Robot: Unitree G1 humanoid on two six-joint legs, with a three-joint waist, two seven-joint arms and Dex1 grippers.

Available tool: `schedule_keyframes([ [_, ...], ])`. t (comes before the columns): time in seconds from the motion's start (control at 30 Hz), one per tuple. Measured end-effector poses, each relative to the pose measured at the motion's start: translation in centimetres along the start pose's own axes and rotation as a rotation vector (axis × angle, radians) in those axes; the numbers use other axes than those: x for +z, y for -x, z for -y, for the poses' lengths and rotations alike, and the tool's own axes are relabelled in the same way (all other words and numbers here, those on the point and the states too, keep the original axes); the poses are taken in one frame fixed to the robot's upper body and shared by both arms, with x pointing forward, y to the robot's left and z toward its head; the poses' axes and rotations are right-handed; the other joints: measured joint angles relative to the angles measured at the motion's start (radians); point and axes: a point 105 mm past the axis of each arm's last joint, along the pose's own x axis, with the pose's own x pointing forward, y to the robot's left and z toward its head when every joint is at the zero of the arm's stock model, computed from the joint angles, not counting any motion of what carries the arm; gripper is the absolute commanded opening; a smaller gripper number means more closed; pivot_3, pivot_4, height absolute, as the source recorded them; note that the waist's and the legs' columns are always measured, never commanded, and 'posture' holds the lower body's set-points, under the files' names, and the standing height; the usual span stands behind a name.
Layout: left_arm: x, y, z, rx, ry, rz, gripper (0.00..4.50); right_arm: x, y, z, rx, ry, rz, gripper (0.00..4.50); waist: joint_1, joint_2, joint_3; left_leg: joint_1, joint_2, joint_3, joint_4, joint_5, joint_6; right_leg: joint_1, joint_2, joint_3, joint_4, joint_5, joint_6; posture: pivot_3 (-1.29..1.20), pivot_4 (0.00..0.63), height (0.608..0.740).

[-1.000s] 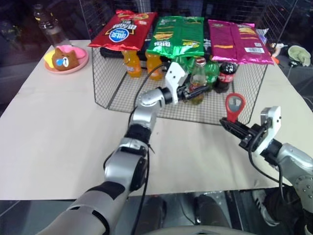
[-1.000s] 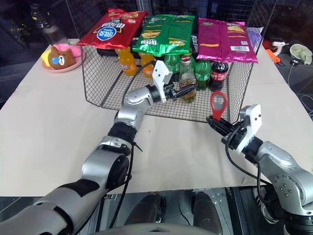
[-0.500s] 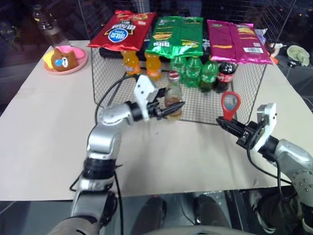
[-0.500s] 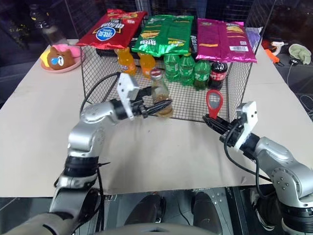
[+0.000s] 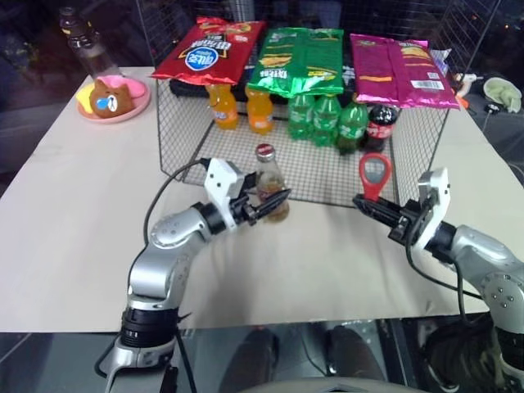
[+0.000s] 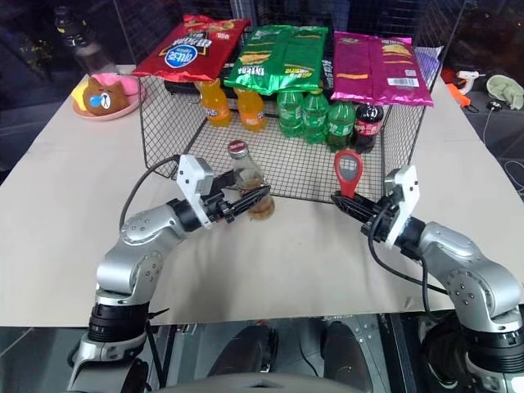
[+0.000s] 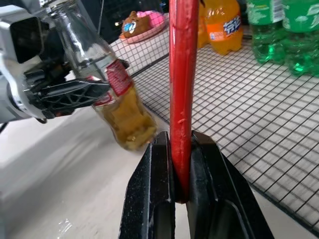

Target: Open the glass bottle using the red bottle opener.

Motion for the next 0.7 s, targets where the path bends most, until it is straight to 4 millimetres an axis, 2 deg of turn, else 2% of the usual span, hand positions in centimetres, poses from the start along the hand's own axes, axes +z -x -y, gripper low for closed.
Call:
schedule_keyframes([
  [0.4, -1.2, 0.4, 0.6, 0.005, -0.004, -0.018, 2.59, -0.1, 0.0, 0.0, -0.004, 0.000, -0.004, 0.00, -0.001, 0.000, 0.000, 0.000, 0.000, 0.000, 0.000, 0.000, 0.000, 0.000, 0.000, 0.000, 0.000, 0.000, 0.000, 0.00, 0.150, 0.740],
  [0.47, -1.3, 0.4, 0.6, 0.004, -0.003, -0.016, 3.61, -0.1, 0.0, 0.1, -0.005, 0.000, -0.004, 0.00, -0.001, 0.000, 0.000, 0.000, 0.000, 0.000, 0.000, 0.000, 0.000, 0.000, 0.000, 0.000, 0.000, 0.000, 0.000, 0.00, 0.150, 0.740],
  [0.53, -1.3, 0.4, 0.7, 0.005, 0.000, -0.013, 4.44, -0.2, 0.0, 0.1, -0.008, -0.001, -0.005, 0.00, -0.001, 0.000, 0.000, 0.000, 0.000, 0.000, 0.000, 0.000, 0.000, 0.000, 0.000, 0.000, 0.000, 0.000, 0.000, 0.00, 0.150, 0.740],
  [0.7, -1.1, 0.4, 0.6, 0.009, -0.001, -0.005, 4.44, -0.2, 0.0, 0.1, -0.009, -0.002, -0.003, 0.00, -0.001, 0.000, 0.000, 0.000, 0.000, 0.000, 0.000, 0.000, 0.000, 0.000, 0.000, 0.000, 0.000, 0.000, 0.000, 0.00, 0.150, 0.740],
])
